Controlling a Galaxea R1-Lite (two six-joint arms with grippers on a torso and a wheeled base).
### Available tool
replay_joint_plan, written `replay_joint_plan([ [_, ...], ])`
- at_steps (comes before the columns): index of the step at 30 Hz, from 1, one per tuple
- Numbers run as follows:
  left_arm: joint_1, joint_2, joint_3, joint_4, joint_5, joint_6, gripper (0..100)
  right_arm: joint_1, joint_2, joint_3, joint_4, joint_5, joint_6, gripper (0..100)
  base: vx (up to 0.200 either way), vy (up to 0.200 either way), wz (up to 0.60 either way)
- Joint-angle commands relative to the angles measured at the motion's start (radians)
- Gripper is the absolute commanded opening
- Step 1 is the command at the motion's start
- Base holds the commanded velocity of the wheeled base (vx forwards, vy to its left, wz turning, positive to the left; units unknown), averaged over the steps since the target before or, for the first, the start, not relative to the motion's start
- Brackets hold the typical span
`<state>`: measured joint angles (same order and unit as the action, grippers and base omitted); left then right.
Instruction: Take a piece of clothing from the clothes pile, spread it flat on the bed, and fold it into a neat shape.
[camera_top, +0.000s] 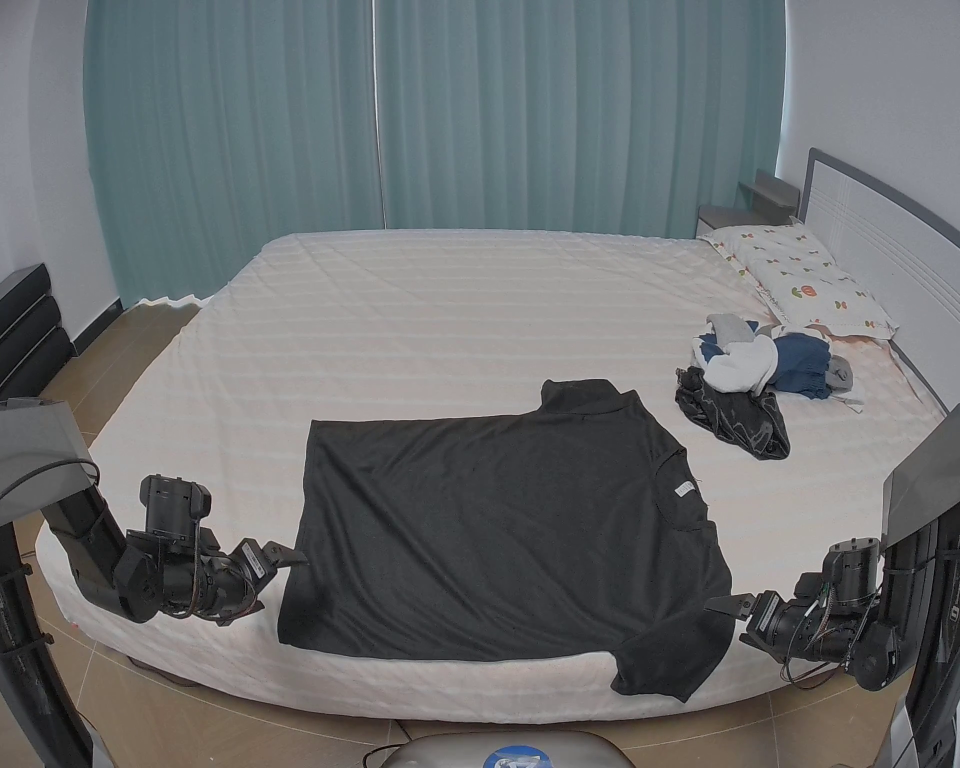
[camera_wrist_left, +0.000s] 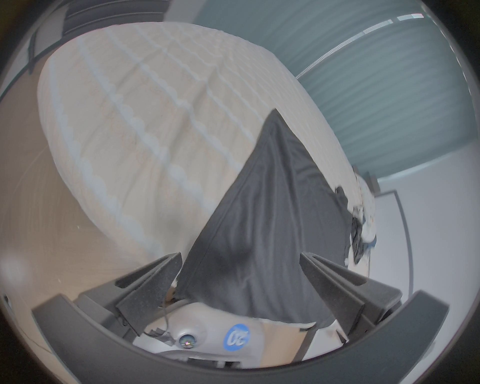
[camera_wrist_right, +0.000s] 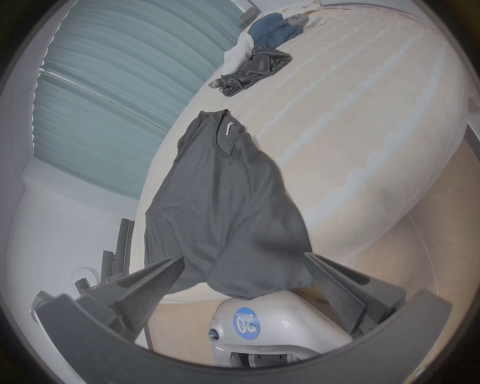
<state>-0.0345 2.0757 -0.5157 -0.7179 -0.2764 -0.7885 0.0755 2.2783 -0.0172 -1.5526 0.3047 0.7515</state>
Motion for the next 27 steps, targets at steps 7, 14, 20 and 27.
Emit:
replay_joint_plan([
  [7, -0.076, 0.037, 0.072, -0.002, 0.005, 0.187, 100, 0.003, -0.002, 0.016, -0.011, 0.001, 0.000, 100, 0.000, 0.000, 0.00],
  [14, -0.093, 0.096, 0.057, -0.014, 0.051, 0.265, 100, 0.003, -0.003, 0.016, -0.012, 0.001, 0.000, 100, 0.000, 0.000, 0.00],
  [20, -0.096, 0.142, 0.056, -0.051, 0.125, 0.333, 100, 0.003, -0.002, 0.016, -0.012, 0.001, 0.000, 100, 0.000, 0.000, 0.00],
  [27, -0.096, 0.176, 0.046, -0.106, 0.126, 0.341, 100, 0.003, -0.002, 0.016, -0.012, 0.001, 0.000, 100, 0.000, 0.000, 0.00],
])
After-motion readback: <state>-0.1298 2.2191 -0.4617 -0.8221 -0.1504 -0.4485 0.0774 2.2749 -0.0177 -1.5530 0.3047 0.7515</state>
